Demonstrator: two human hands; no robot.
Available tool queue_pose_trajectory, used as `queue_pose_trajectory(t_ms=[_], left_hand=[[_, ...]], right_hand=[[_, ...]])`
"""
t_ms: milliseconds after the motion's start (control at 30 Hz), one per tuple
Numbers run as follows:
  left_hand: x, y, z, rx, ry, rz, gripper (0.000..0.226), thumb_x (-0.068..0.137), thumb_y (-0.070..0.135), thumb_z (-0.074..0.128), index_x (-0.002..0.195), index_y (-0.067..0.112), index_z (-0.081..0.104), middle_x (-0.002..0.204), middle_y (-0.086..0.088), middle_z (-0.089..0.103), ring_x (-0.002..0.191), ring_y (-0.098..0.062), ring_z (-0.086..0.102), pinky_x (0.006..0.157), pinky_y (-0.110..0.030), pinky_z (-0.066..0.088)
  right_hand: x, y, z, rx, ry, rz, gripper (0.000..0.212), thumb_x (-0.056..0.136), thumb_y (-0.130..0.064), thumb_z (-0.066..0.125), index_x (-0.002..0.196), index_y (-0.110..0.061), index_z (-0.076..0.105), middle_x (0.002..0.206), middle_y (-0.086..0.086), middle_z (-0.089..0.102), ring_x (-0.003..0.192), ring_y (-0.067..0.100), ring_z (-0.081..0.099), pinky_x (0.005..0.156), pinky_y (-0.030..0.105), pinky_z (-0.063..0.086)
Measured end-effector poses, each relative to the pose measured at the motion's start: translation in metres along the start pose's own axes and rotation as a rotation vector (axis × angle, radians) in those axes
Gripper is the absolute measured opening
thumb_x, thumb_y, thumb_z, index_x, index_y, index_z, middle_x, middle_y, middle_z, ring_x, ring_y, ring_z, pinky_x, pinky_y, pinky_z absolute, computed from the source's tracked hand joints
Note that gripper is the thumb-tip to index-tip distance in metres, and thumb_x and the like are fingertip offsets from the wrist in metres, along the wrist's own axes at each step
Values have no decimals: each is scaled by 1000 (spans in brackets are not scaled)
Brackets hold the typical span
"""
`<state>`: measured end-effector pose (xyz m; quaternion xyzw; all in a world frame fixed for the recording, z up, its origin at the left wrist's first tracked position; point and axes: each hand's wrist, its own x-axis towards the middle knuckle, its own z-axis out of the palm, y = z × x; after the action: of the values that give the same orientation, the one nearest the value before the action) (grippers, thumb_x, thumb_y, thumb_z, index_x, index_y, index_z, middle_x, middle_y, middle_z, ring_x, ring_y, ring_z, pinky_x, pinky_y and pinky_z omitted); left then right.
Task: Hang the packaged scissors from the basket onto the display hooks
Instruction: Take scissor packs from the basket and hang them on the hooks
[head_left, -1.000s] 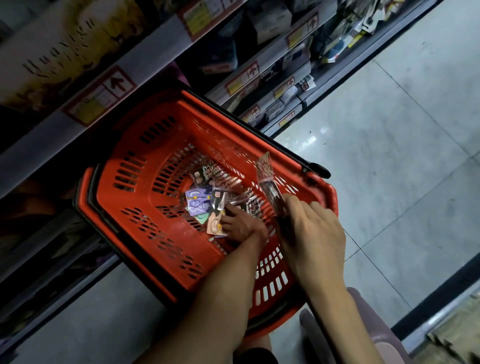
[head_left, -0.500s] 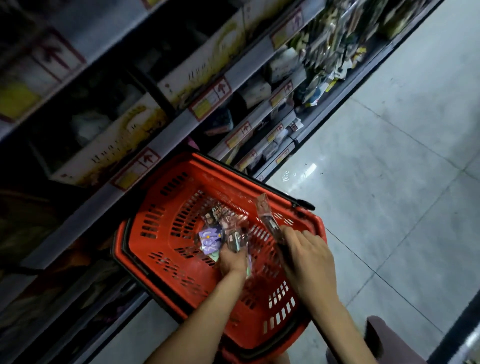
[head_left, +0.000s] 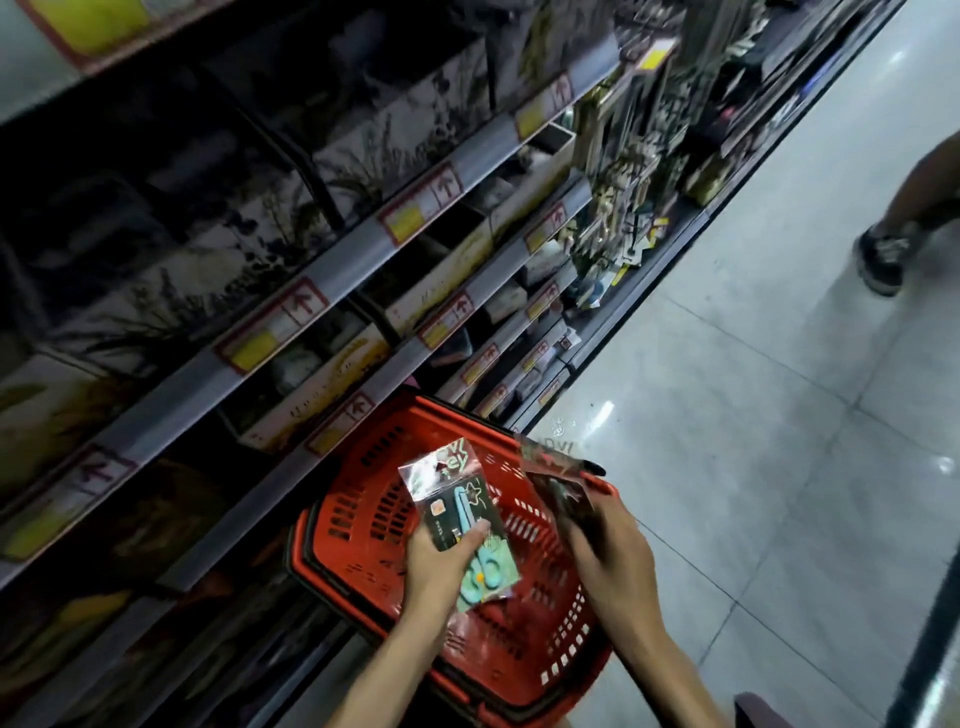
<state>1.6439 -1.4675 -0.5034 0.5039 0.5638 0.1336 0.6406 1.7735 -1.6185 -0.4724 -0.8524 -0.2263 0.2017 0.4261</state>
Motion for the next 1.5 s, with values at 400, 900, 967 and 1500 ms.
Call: queue_pose_trajectory(t_ms=[400, 900, 967, 1500], left_hand=[[-59, 79, -16, 6, -540, 50, 37, 77, 23, 88, 108, 6, 77, 105, -15, 80, 97, -34, 78, 88, -45, 61], [-133, 78, -11, 417, -1123, 211, 38, 75, 14, 90, 109, 6, 75, 103, -6, 81, 98, -25, 78, 90, -41, 62], [-158, 75, -7, 477, -1215, 265, 27, 78, 4, 88, 102, 7, 76, 94, -1, 82, 88, -15, 79, 77, -26, 61], [-399, -1, -48, 660, -1731, 130, 21, 103, 23, 60, 112, 15, 76, 105, -10, 80, 97, -23, 77, 73, -38, 61]], right_hand=[[-64, -88, -27, 473, 242, 288, 29, 90, -7, 75, 111, -25, 66, 104, -7, 77, 93, 5, 74, 73, 18, 57], [-215, -106, -44, 772, 877, 419, 17, 93, -22, 73, 103, -9, 75, 99, 9, 79, 98, 28, 75, 88, 43, 60], [-244, -106, -46, 811, 1017, 414, 21, 90, -20, 74, 105, -5, 72, 101, 14, 78, 102, 34, 73, 93, 50, 58], [-575, -126, -18, 642, 1828, 534, 25, 89, -7, 76, 101, -29, 72, 100, 4, 78, 97, 27, 74, 95, 53, 56]])
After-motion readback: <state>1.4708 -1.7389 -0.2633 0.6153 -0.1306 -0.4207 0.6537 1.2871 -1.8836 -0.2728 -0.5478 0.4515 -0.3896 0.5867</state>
